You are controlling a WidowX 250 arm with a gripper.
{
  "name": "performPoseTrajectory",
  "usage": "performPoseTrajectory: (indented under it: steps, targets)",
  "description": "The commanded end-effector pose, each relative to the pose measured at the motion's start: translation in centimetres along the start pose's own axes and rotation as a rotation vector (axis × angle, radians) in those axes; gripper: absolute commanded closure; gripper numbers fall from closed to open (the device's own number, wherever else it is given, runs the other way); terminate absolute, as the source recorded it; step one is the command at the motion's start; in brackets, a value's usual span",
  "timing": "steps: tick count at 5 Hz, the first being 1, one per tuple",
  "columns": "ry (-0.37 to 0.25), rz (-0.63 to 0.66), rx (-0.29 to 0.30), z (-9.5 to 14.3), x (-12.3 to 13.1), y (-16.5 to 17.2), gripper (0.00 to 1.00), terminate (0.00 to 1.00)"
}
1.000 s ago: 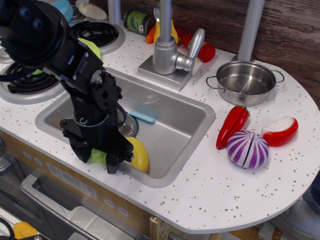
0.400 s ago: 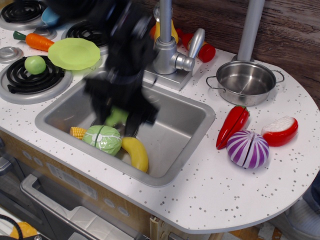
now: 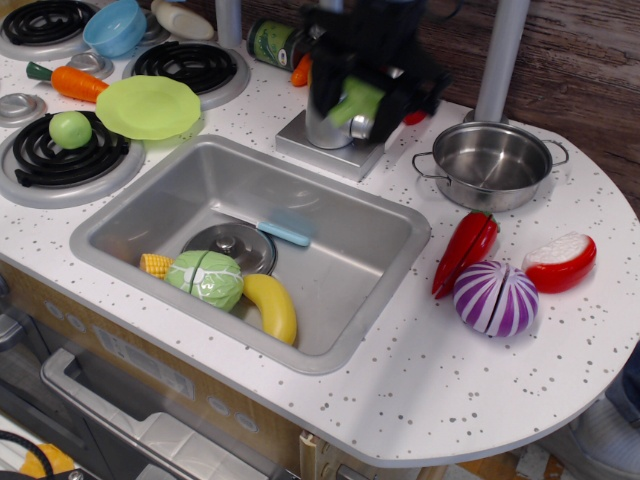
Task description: Put broccoli in pot or pan
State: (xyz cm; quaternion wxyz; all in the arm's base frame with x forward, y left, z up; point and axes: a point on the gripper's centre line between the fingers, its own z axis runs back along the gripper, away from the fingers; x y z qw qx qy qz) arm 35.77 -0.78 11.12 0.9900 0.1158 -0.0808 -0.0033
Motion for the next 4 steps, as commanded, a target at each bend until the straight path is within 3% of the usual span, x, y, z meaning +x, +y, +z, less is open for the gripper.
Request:
performPoseTrajectory:
  steps: [1, 2, 3, 4]
  targets:
    - [-0.083, -0.13, -0.043, -1.0, 5.0, -1.5, 1.0, 0.0]
    - [-0.094, -0.214, -0.143, -3.1, 6.6, -2.1, 1.0, 0.0]
    - [-0.107, -0.285, -0.173, -4.5, 7.7, -3.3, 1.0, 0.0]
    - [-0.149, -0.267, -0.192, -5.4, 7.9, -4.3, 1.0, 1.0]
